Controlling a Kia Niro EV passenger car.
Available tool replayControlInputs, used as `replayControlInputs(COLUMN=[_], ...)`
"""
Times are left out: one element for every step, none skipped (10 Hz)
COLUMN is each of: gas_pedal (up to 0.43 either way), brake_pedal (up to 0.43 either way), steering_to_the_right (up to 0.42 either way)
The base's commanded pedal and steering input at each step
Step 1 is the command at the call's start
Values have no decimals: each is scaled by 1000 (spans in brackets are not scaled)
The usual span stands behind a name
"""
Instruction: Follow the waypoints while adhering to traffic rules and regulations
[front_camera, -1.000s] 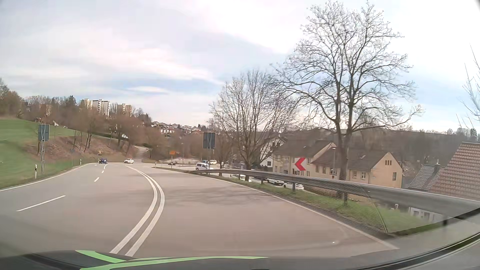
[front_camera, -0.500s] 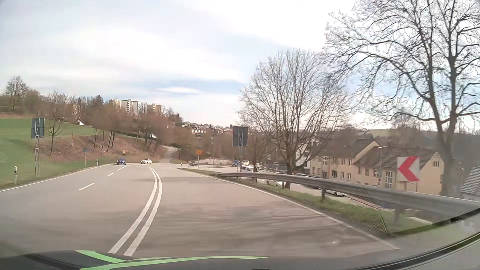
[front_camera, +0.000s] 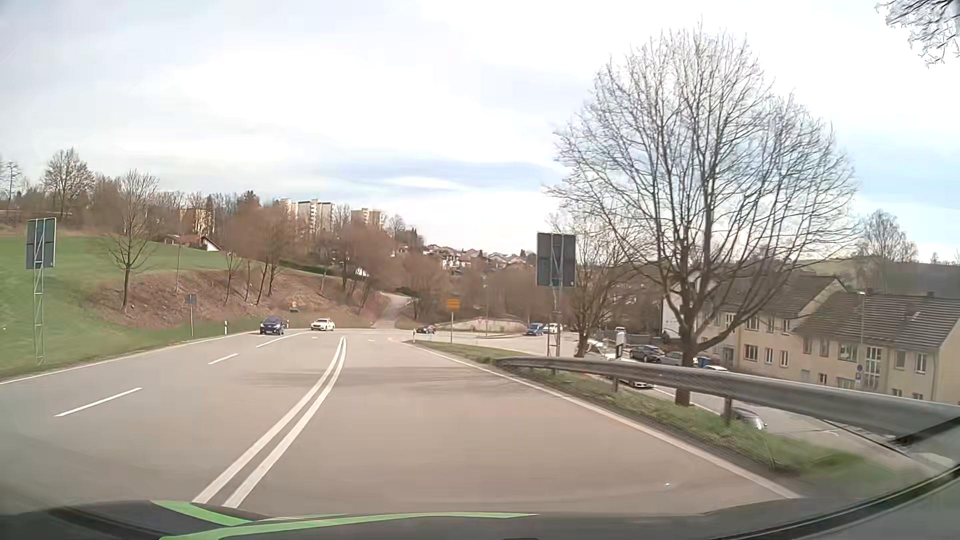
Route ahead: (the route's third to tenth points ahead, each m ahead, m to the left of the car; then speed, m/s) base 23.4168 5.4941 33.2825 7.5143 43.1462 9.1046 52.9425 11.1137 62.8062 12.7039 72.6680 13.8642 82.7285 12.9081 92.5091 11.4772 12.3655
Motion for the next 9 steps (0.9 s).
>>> replayControlInputs(gas_pedal=[59, 59, 59, 59, 59, 59, 59, 59, 39], brake_pedal=[0, 0, 0, 0, 0, 0, 0, 0, 0], steering_to_the_right=[-67, -63, -59, -57, -54, -52, -49, -45, -41])
